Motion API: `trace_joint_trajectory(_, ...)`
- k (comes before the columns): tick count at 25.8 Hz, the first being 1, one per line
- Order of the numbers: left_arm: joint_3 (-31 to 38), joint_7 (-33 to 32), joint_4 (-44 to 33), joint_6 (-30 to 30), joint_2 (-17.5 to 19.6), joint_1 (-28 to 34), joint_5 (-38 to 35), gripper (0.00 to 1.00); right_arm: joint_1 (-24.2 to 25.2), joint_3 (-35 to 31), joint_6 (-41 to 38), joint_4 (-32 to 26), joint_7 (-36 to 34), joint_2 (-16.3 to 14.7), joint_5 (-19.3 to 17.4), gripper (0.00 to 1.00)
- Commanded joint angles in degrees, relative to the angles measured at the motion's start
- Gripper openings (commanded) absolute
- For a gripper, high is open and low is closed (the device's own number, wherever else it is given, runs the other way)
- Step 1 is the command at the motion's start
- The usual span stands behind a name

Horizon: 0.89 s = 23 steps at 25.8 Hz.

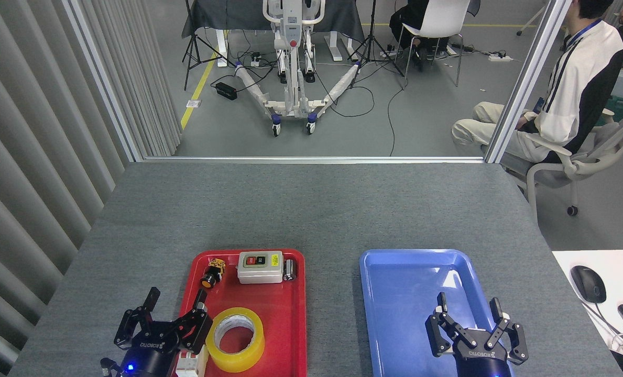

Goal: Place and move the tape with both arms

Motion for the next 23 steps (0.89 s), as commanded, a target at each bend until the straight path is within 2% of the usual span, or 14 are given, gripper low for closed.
trace_joint_trajectory(1,0.04,-0.19,-0.83,1.45,0.13,0.26,0.13,1.00,0.03,0.00,-0.04,-0.02,-0.07,-0.06,0.02,1.00)
trace_joint_trajectory(23,0.04,-1.07,-3.46,2.07,0.57,0.26,0.48,1.00,-0.06,0.09,-0.04,-0.02,-0.07,-0.23,0.64,1.00)
